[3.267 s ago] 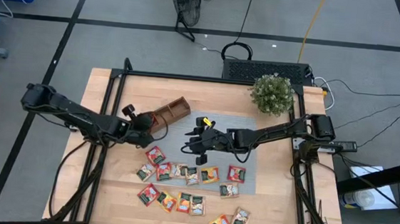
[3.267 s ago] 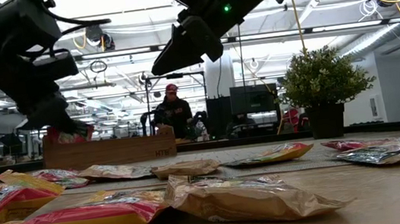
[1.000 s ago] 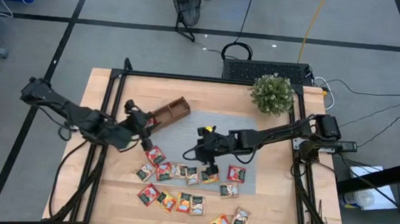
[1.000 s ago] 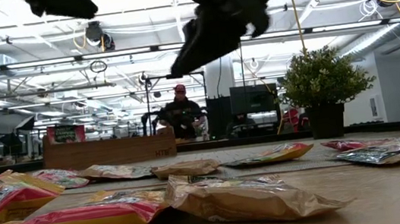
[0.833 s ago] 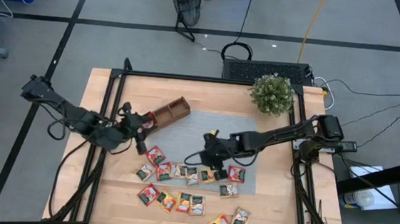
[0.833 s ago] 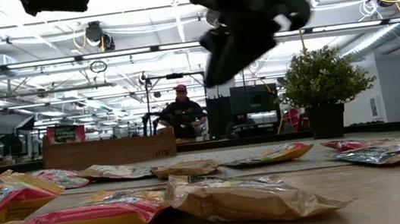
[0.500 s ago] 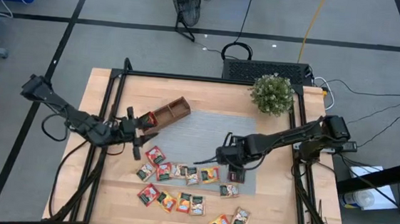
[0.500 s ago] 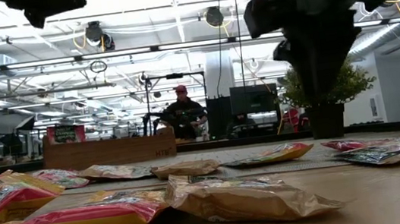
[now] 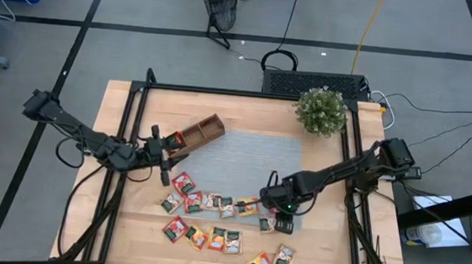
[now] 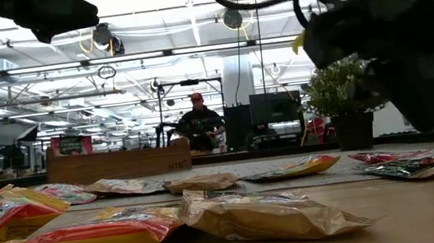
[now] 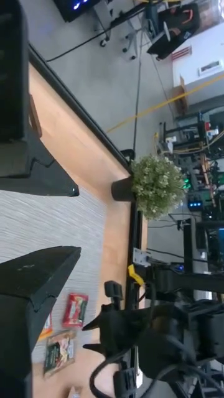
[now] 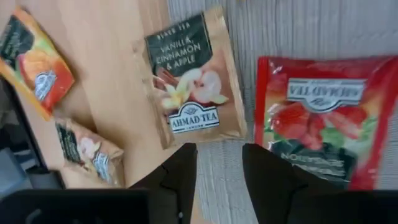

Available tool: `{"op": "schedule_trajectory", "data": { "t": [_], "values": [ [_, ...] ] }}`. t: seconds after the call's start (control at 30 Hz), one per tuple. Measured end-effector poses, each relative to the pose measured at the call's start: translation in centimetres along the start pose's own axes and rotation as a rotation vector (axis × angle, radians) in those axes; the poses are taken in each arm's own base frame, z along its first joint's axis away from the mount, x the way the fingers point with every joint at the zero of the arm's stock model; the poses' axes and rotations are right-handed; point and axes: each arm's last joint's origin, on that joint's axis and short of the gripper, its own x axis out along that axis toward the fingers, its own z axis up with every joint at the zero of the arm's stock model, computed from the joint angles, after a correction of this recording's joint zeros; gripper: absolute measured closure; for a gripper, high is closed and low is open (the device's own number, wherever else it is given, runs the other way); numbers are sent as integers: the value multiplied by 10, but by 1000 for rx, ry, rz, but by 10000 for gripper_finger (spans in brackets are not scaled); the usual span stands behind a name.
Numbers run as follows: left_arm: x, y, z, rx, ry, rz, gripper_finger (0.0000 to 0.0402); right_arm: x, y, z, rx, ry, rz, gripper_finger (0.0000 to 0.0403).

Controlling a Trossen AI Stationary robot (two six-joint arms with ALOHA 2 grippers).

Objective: Pick & Place Tea
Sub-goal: Put the red tea bag into the left section of the wooden organizer

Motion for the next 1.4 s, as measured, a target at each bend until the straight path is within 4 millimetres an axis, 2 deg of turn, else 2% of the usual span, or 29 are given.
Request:
{"op": "schedule_trajectory", "data": {
  "t": [0.3,0.57,0.77,1.07,1.2,1.4],
  "values": [
    [0,0,-1,8,8,-1,256,15,-21,-11,147,26,-23,303],
    [0,0,-1,3,8,-1,256,11,-33,-7,171,24,-46,303],
    [0,0,-1,1,8,-1,256,7,-46,-6,184,18,-132,303],
    [0,0,-1,-3,8,-1,256,-1,-65,12,144,-140,-219,303],
    [0,0,-1,-7,8,-1,256,-9,-66,13,113,-180,-220,303],
    [0,0,-1,-7,9,-1,256,-40,-53,12,60,-353,-217,311]
  ]
}}
